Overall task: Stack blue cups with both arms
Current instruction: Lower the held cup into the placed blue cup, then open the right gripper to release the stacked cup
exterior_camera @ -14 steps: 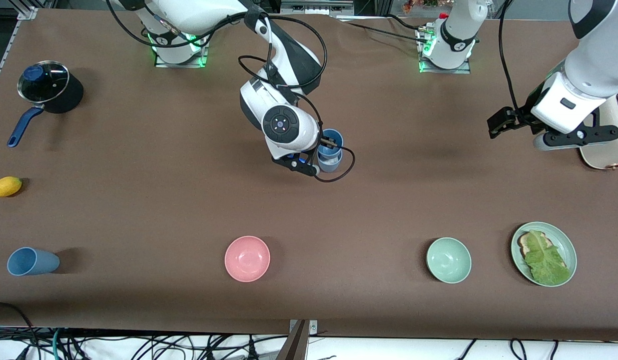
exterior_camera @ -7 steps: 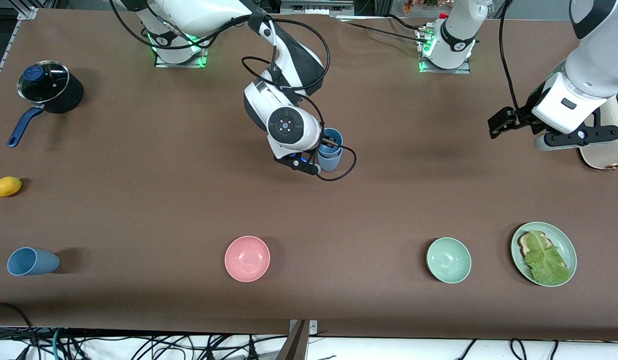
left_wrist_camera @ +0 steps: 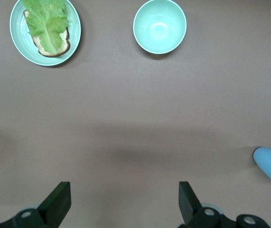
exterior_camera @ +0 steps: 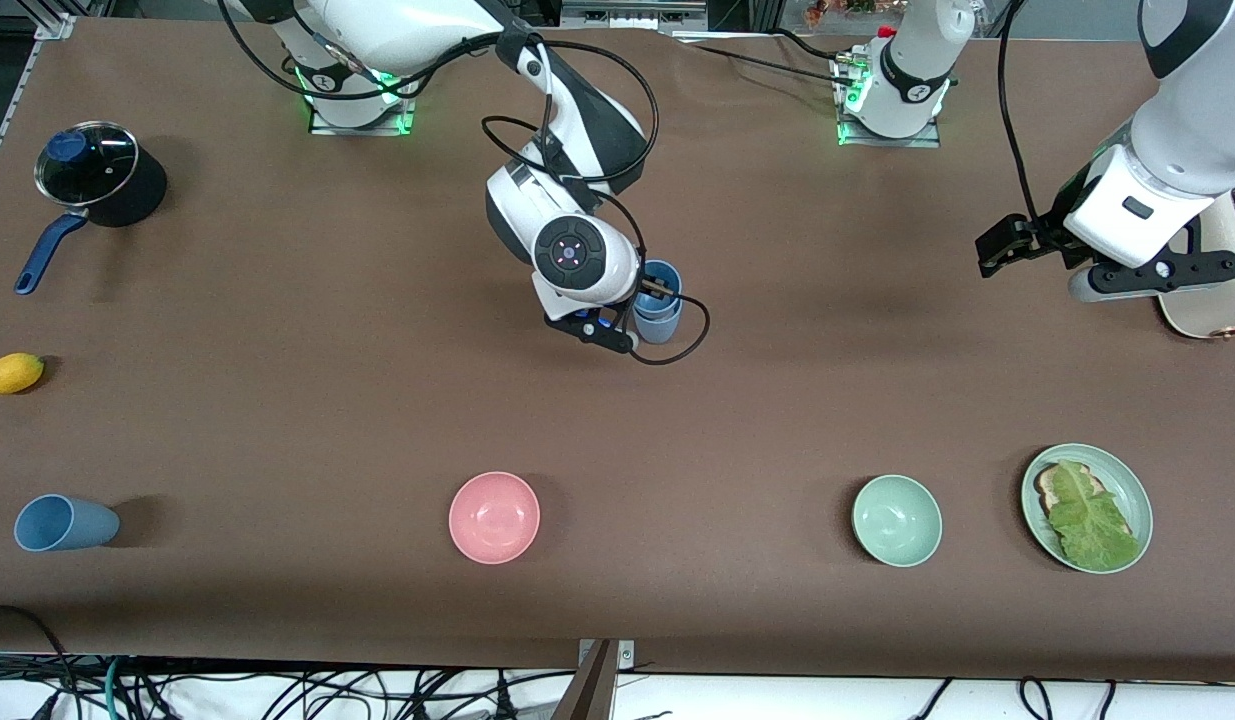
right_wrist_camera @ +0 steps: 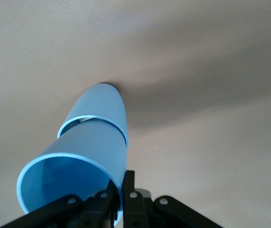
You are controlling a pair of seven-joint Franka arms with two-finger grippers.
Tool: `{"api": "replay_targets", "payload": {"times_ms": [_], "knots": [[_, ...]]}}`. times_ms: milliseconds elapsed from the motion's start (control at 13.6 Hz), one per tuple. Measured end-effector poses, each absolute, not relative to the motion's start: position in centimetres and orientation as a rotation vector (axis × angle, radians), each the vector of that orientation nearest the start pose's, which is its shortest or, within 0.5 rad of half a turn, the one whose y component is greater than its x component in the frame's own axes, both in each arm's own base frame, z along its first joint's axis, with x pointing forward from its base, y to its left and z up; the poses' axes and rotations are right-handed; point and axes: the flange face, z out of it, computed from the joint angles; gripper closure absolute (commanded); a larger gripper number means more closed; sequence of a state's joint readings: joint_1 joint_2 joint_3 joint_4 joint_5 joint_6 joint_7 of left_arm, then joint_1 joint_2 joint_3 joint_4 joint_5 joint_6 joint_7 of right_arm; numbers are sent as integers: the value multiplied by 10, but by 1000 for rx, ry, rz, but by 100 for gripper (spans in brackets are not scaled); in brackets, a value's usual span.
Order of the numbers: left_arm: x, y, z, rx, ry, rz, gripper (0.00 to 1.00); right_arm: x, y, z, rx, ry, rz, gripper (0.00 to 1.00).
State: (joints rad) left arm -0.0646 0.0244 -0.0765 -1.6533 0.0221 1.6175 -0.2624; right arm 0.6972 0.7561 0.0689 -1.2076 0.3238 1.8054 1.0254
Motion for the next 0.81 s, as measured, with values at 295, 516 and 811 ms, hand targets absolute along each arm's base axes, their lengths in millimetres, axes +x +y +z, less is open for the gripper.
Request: {"api": "replay_targets", "payload": {"times_ms": [295,516,811], "knots": [[557,-76,576,-3103,-186,85,0,522,520,323,-2928,560,555,77],[557,-76,576,-3103,-186,85,0,522,520,323,-2927,560,553,66],[557,-76,576,-3103,-186,85,0,522,520,323,-2924,561,548,0]]}}
